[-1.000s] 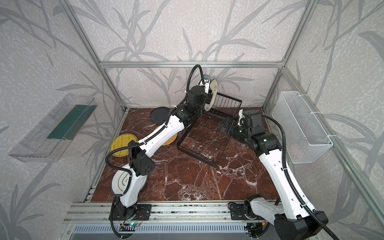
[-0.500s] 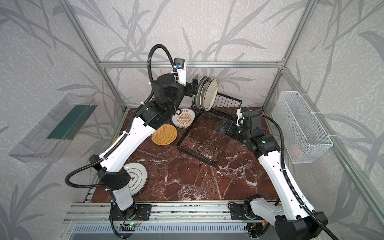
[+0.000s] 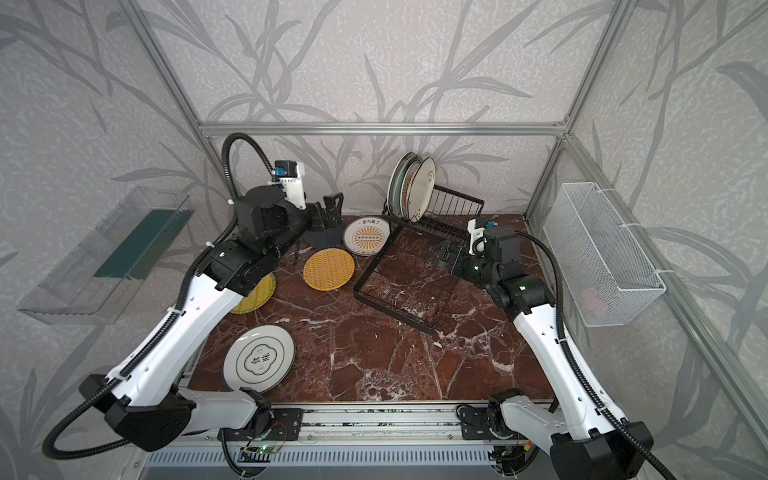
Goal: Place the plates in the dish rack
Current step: 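Grasp the black wire rack frame with both grippers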
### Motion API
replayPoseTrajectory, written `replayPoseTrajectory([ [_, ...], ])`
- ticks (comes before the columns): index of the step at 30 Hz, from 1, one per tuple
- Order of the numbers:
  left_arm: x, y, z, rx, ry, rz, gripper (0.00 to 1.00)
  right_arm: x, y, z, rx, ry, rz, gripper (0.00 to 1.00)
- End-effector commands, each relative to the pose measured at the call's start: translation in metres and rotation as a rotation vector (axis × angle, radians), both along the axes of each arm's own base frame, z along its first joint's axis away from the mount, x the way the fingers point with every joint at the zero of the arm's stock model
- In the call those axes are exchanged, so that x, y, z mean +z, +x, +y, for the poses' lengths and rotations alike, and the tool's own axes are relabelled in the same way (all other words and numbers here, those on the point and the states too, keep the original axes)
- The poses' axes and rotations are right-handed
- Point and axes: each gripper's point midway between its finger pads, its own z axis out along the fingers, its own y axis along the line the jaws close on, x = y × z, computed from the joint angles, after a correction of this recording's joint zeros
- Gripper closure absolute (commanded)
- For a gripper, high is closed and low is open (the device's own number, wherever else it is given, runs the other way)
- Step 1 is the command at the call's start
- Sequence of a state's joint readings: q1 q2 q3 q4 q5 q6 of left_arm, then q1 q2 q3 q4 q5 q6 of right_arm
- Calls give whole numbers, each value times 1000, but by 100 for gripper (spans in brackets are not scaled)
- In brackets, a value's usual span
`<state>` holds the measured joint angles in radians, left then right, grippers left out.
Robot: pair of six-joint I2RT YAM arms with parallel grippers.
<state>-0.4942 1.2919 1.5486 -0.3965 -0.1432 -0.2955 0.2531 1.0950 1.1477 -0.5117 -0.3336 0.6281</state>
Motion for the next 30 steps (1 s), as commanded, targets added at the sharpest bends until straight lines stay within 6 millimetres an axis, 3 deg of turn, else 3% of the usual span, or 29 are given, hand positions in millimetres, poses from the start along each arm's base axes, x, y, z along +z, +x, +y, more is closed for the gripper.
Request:
replayPoseTrajectory([
  [1,-45,-12,6,-58,-118,173,2,-16,-1,-4,-1,-33,5,1],
  [5,-107,-11,5,-110,-144,343,4,-62,-6,-21,-76,-112,100,1],
  [10,-189,4,-23,-189,-131,550,16,-120,-8,-37,-152,-176,187,0],
  [15,-252,21,-50,-224,45,665,25,-150,-1,-36,-161,-179,219,2],
  [18,-279,29,-64,-232,161,713,27,-160,5,-40,-178,-214,218,2],
  [22,-304,44,-63,-174,271,755,31,-174,12,-41,-177,-231,232,2],
  [30,-333,57,-67,-173,321,787,44,-192,28,-38,-179,-228,244,3],
])
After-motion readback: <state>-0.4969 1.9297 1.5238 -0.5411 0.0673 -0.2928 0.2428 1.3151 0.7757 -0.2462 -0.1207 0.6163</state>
